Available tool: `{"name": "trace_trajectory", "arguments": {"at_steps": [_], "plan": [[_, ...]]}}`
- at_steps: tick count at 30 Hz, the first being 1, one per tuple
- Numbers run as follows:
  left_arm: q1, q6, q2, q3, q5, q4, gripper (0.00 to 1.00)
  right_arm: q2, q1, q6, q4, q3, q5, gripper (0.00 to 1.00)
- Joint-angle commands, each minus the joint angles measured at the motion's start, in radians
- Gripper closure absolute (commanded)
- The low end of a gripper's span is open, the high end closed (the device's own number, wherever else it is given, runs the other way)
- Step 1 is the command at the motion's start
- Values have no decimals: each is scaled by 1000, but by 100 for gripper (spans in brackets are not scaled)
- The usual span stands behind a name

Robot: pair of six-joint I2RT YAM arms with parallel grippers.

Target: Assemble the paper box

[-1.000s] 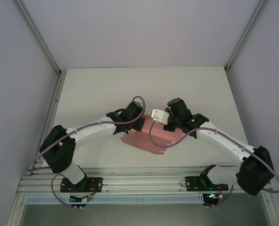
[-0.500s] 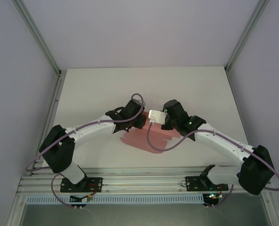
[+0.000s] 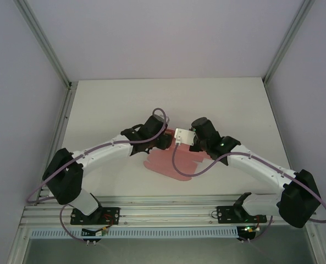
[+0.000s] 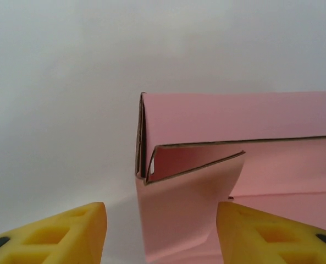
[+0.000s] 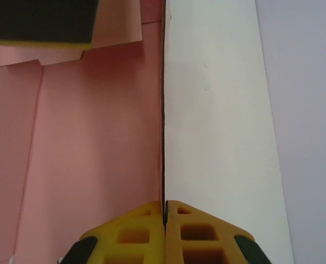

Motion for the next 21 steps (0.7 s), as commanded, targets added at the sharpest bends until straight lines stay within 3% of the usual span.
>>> {"name": "trace_trajectory", "arguments": {"at_steps": [1,8,17,21], "plan": [[14,44,-81,-36,39,-20,46,-32,2,-1,24,-9,5,100],[58,82,-93,-113,185,12,55,-58,-1,9,7,1,-32,100],[75,130,-96,-114,211,33,57,-51,-2,28,-45,14,-77,100],[76,120,-177,-206,187,99,46,1,-3,1,5,-22,-44,100]]}}
